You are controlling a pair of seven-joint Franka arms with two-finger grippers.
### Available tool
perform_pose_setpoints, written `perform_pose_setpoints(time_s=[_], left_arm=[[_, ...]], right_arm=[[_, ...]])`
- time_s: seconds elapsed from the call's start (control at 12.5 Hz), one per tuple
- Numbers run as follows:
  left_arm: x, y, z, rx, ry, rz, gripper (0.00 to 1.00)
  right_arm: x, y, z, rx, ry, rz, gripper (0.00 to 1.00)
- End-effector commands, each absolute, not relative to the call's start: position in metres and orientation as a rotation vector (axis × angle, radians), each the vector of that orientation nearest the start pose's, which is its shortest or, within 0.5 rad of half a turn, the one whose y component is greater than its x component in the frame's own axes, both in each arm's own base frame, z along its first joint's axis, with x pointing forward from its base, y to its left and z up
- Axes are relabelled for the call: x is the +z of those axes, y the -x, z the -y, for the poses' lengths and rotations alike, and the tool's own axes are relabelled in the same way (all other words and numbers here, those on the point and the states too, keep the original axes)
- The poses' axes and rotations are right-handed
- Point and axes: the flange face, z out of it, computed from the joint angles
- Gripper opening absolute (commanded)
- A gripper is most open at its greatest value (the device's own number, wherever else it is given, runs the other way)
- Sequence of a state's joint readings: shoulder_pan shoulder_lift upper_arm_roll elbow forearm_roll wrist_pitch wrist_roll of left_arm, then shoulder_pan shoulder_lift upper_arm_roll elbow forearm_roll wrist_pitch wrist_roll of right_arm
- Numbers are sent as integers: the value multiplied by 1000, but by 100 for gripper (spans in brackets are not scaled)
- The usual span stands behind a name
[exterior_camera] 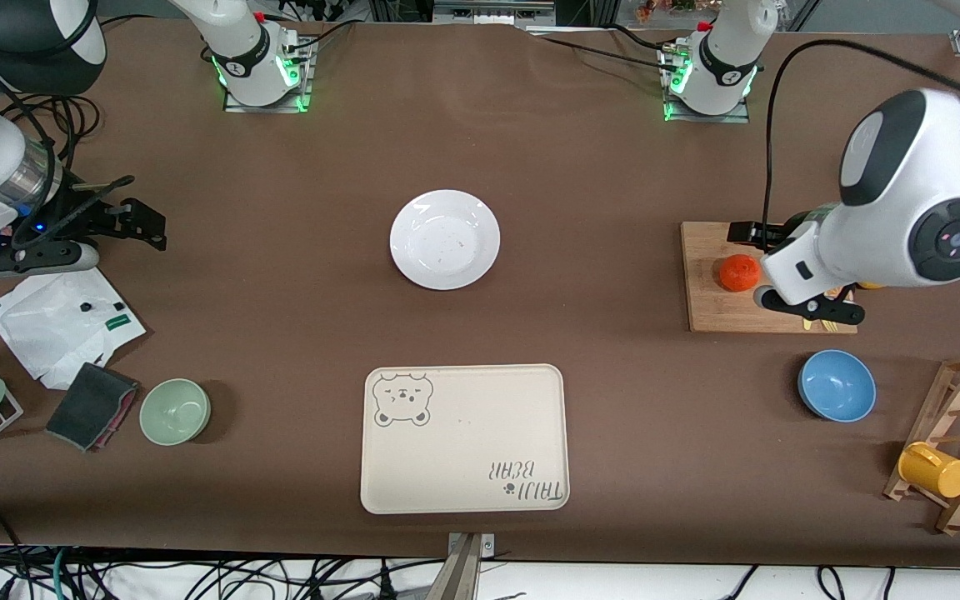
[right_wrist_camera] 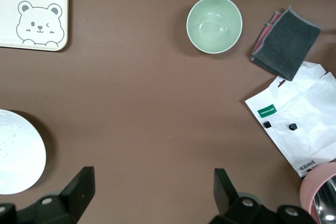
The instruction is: Place orange and plate with both arms
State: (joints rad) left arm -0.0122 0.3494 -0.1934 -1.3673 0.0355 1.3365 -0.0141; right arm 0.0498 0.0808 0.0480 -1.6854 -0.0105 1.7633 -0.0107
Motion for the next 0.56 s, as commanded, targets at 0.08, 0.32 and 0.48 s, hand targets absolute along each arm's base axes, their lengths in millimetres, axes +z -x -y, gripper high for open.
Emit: perform_pose_setpoints(time_s=[0.08, 0.32, 0.48], left_arm=[[553, -607, 88, 462, 3110, -395, 100], [560, -603, 93, 454, 3106, -406, 100], [574, -595, 93, 438, 3106, -397, 100]], right_arm=[[546, -586, -57, -2, 3159, 160, 100], [545, -587, -57, -2, 3161, 161, 100], [545, -587, -57, -2, 3159, 162, 100]])
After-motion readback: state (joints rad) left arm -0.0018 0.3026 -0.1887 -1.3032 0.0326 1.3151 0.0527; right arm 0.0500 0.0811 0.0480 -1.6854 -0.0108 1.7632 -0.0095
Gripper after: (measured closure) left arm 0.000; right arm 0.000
